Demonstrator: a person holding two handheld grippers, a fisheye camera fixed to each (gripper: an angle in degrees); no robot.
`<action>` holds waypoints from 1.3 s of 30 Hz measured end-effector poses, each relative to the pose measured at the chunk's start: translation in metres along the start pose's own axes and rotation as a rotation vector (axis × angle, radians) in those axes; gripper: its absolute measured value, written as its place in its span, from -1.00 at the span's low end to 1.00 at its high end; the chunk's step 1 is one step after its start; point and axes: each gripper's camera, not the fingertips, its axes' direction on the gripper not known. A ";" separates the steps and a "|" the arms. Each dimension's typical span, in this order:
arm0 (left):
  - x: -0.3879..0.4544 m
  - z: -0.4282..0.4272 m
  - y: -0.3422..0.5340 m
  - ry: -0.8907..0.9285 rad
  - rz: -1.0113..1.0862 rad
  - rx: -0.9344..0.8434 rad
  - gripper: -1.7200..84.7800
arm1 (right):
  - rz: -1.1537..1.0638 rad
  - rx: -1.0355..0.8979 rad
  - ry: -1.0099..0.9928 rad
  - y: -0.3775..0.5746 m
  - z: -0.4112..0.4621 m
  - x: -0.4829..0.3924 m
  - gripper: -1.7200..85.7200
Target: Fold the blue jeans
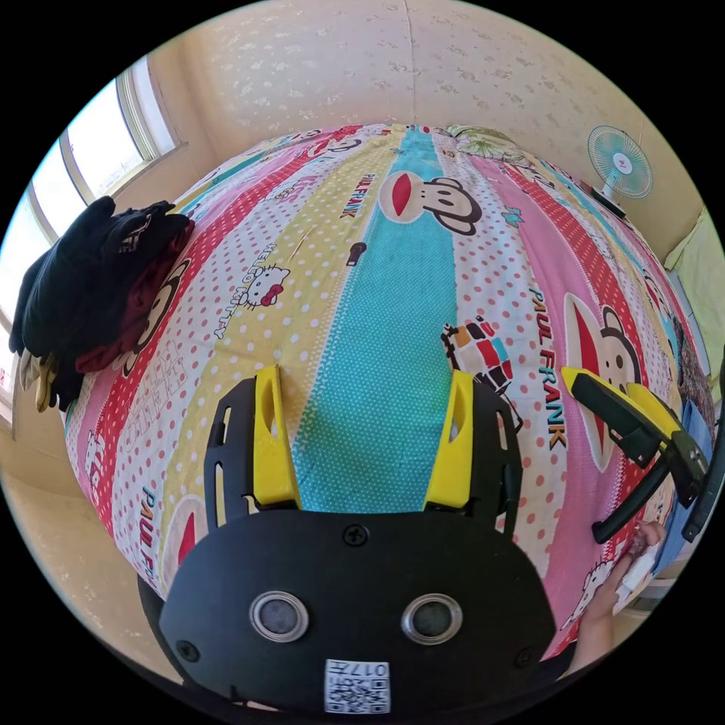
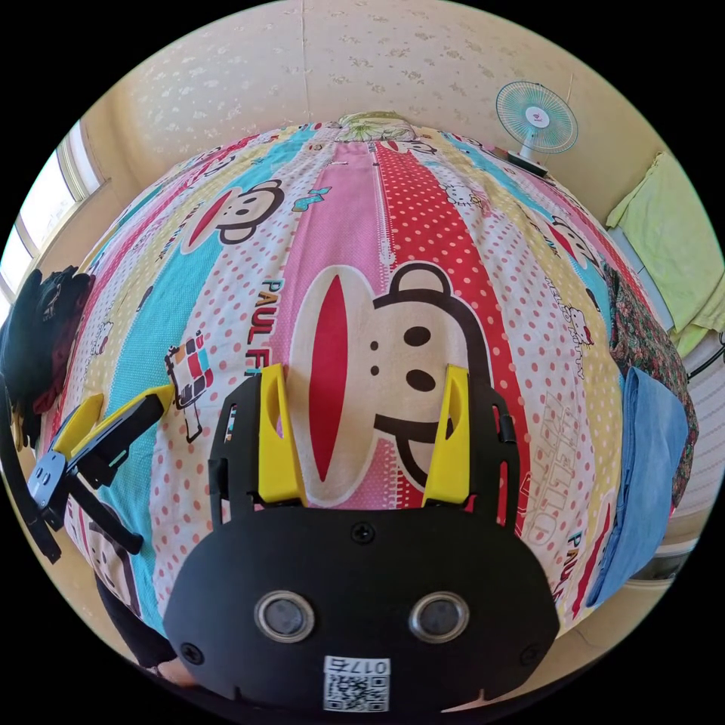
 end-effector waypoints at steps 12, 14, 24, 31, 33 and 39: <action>0.041 -0.005 0.007 0.001 -0.001 0.002 -0.30 | 0.002 -0.003 -0.003 -0.002 0.000 -0.001 -0.34; 0.050 -0.006 0.008 0.002 -0.001 0.004 -0.30 | 0.002 -0.005 -0.004 -0.003 0.000 -0.001 -0.34; 0.086 -0.014 0.010 0.002 -0.001 0.004 -0.30 | 0.000 -0.008 -0.004 -0.007 0.004 0.005 -0.34; 0.113 -0.022 0.009 0.000 -0.002 -0.002 -0.30 | 0.003 -0.016 -0.004 -0.013 0.011 0.015 -0.34; 0.121 -0.024 0.008 0.006 0.002 -0.004 -0.29 | 0.005 -0.018 -0.008 -0.015 0.014 0.019 -0.34; 0.116 -0.040 0.006 0.072 -0.007 -0.004 -0.37 | -0.013 -0.057 -0.036 -0.022 0.019 0.037 -0.37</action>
